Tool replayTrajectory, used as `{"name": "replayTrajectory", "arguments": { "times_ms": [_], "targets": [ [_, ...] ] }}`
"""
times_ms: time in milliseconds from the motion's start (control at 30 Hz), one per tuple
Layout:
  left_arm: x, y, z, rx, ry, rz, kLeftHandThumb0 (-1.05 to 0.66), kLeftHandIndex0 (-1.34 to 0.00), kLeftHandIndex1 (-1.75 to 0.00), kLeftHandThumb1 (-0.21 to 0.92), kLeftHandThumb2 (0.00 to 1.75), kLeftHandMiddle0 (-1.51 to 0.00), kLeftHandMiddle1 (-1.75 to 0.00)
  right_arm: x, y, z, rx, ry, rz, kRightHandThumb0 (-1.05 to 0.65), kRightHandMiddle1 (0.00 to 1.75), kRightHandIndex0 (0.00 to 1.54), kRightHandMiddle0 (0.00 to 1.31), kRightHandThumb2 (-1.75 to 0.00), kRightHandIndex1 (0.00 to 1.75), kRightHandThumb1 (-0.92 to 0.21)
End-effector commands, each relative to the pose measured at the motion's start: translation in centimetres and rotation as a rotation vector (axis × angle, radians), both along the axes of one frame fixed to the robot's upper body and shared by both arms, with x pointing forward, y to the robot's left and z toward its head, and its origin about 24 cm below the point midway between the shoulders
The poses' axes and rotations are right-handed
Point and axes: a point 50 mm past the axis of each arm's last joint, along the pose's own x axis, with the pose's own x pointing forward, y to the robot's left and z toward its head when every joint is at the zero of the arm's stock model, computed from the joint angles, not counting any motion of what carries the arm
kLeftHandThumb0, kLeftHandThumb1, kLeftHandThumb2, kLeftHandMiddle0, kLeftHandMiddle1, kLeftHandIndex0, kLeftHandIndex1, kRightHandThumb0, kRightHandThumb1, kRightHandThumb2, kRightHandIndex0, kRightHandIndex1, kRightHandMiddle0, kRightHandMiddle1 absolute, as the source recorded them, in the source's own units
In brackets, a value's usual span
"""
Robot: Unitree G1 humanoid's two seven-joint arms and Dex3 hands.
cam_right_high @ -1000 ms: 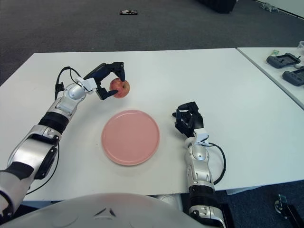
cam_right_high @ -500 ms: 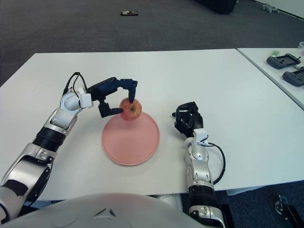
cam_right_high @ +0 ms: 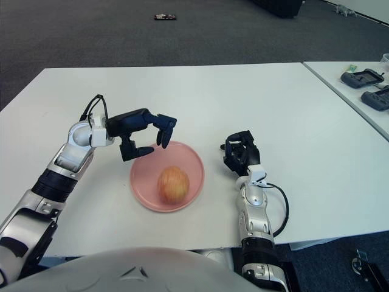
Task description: Put the apple into the plate.
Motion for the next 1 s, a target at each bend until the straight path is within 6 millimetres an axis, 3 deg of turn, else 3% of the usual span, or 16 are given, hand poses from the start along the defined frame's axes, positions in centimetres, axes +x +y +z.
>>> {"name": "replayTrajectory", "arguments": {
  "times_ms": [0, 467, 967],
  "targets": [
    [-0.7, 0.2, 0.1, 0.038, -0.014, -0.045, 0.0, -0.63, -1.75, -0.01, 1.65, -0.9, -1.62, 0.2, -0.1, 0.3, -0.007, -0.009, -0.007, -0.36, 1.75, 0.48, 0.25, -0.69, 1.24, -0.81],
    [-1.6, -0.4, 0.1, 0.095, -0.13, -0.161, 0.0, -0.64, -1.75, -0.02, 1.67, -0.89, -1.64, 0.1, -0.1, 0.3, -0.005, -0.01, -0.005, -0.36, 1.75, 0.49, 0.26, -0.7, 1.24, -0.8],
    [-1.8, -0.5, 0.1, 0.114, -0.133, -0.103, 0.0, -0.64, -1.75, -0.01, 1.65, -0.9, -1.6, 0.0, -0.2, 0.3, 0.004, -0.025, -0.006, -0.37, 1.75, 0.51, 0.3, -0.78, 1.26, -0.74]
  ]
}}
